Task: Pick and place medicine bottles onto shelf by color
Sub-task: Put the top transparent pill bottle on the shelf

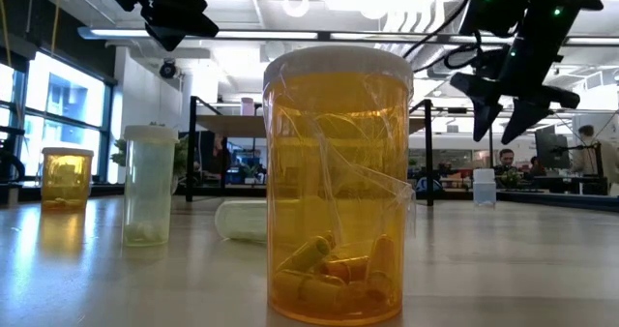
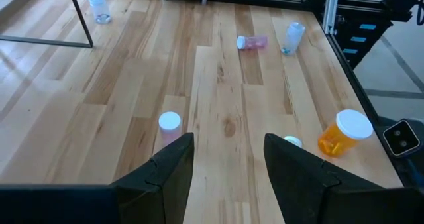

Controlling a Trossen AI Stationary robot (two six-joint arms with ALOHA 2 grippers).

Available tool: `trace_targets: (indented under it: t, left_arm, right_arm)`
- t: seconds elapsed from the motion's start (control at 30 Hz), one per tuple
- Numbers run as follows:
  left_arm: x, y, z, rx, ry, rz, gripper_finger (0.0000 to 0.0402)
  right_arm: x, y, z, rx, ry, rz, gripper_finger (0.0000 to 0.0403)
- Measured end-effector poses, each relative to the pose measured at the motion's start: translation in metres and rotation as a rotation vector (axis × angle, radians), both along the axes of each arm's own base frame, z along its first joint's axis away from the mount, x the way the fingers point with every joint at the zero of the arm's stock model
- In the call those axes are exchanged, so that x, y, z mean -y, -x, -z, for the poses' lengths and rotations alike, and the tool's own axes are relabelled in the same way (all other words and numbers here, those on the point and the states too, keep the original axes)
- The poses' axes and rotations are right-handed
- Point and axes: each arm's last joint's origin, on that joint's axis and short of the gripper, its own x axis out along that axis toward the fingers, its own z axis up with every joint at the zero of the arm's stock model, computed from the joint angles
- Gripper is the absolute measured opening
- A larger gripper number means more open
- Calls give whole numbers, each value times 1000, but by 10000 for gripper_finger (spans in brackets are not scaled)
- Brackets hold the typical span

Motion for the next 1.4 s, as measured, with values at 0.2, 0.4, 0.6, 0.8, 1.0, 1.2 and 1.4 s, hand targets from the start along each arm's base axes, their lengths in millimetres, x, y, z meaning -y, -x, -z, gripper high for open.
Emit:
trace_targets:
  t: [0.2,0.4,0.6,0.8,1.0,1.2,1.4]
  left_arm:
    - [0,0,0,0,0,-1,172]
    - [0,0,0,0,0,-2,172]
    - [0,0,0,0,-1,-3,172]
    - [0,0,0,0,-1,-3,172]
    - [0,0,0,0,-2,-3,172]
    - [0,0,0,1,-1,-3,172]
    - [0,0,0,1,-1,-3,172]
  right_arm:
    - [7,2,8,14,9,36,243]
    - [14,1,19,56,49,46,243]
    - [16,5,27,37,50,67,243]
    - [16,9,39,29,69,84,243]
    - [17,8,45,56,105,66,243]
    - [17,9,50,61,131,69,243]
    - [18,6,48,71,153,40,243]
